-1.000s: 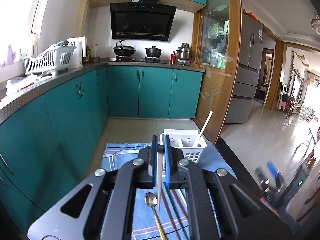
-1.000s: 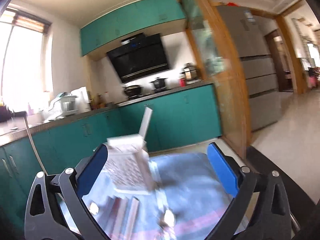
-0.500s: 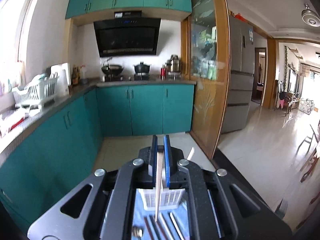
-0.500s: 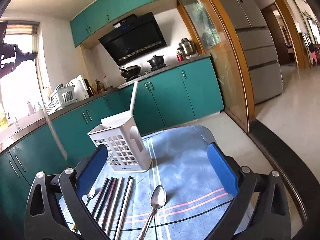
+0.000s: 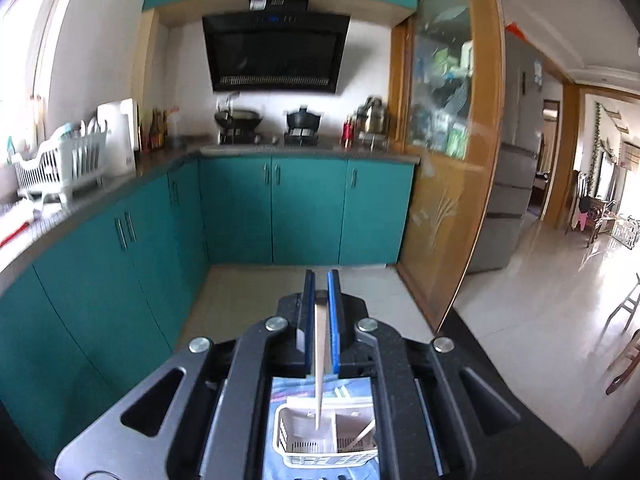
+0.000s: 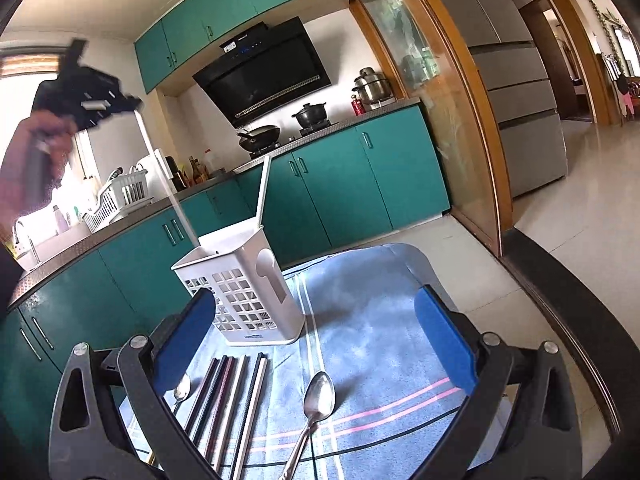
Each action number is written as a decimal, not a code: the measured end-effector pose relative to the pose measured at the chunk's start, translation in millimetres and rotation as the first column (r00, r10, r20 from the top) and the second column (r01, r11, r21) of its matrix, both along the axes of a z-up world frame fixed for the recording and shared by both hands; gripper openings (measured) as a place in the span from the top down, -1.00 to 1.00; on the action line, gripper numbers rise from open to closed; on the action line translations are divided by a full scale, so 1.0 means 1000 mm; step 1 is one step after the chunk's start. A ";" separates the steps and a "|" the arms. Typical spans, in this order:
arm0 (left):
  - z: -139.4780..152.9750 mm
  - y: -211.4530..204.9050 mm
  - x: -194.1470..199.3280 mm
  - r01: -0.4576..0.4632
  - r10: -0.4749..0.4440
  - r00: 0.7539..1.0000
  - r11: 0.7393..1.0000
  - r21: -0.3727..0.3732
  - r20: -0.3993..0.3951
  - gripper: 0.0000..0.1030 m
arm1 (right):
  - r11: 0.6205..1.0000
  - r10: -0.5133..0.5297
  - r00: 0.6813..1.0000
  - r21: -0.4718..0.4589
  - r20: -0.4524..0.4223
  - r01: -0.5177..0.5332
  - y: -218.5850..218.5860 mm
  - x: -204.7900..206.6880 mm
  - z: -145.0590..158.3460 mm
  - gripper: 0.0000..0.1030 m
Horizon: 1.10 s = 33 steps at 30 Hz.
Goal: Organize utensils
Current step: 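Lower the white chopstick into the caddy and open the left tool, then move both open tools back over the spoons on the cloth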
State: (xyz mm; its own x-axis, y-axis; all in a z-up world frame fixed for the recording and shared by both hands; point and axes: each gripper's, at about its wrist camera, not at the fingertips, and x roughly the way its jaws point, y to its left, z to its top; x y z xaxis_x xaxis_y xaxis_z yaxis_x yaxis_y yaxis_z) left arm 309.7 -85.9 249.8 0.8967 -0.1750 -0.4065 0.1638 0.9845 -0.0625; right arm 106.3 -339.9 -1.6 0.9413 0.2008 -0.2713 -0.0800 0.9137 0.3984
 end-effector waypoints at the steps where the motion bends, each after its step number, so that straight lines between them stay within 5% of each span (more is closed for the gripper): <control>1: -0.013 0.002 0.008 -0.007 0.007 0.999 1.000 0.000 -0.036 0.88 | 1.000 0.003 1.000 -0.006 -0.005 -0.003 0.001 0.001 -0.001 -0.90; 8: -0.092 0.020 0.032 -0.026 0.030 0.973 0.999 0.021 -0.228 0.78 | 1.000 0.015 1.000 -0.017 -0.017 -0.015 0.004 0.004 -0.002 -0.90; 10: -0.103 0.026 0.023 -0.040 0.047 0.976 0.999 0.035 -0.210 -0.01 | 0.999 0.022 0.999 -0.025 -0.024 -0.023 0.006 0.004 -0.002 -0.90; 12: -0.103 0.035 -0.006 -0.051 0.054 0.993 0.998 0.030 -0.110 -0.61 | 0.999 0.027 0.999 -0.035 -0.021 -0.027 0.008 0.004 -0.002 -0.89; 13: -0.103 0.039 -0.020 -0.052 0.054 0.996 0.998 0.027 -0.072 -0.75 | 0.999 0.030 0.999 -0.040 -0.020 -0.031 0.010 0.003 -0.001 -0.89; 15: -0.107 0.049 -0.059 -0.082 0.082 0.997 0.996 0.035 0.000 -0.82 | 0.998 0.036 0.999 -0.057 -0.019 -0.037 0.013 0.003 -0.001 -0.90; 19: -0.133 0.061 -0.134 -0.116 0.115 0.993 0.992 0.054 0.025 -0.85 | 0.995 0.064 0.997 -0.073 -0.035 -0.066 0.019 0.002 0.000 -0.90; 25: -0.206 0.061 -0.222 -0.125 0.128 0.990 0.991 0.054 -0.057 -0.86 | 0.978 0.091 0.992 -0.181 -0.089 -0.106 0.048 -0.009 0.002 -0.90; 33: -0.240 0.061 -0.264 -0.113 0.123 0.985 0.990 0.089 -0.117 -0.86 | 0.955 0.122 0.978 -0.250 -0.170 -0.163 0.084 -0.055 -0.017 -0.90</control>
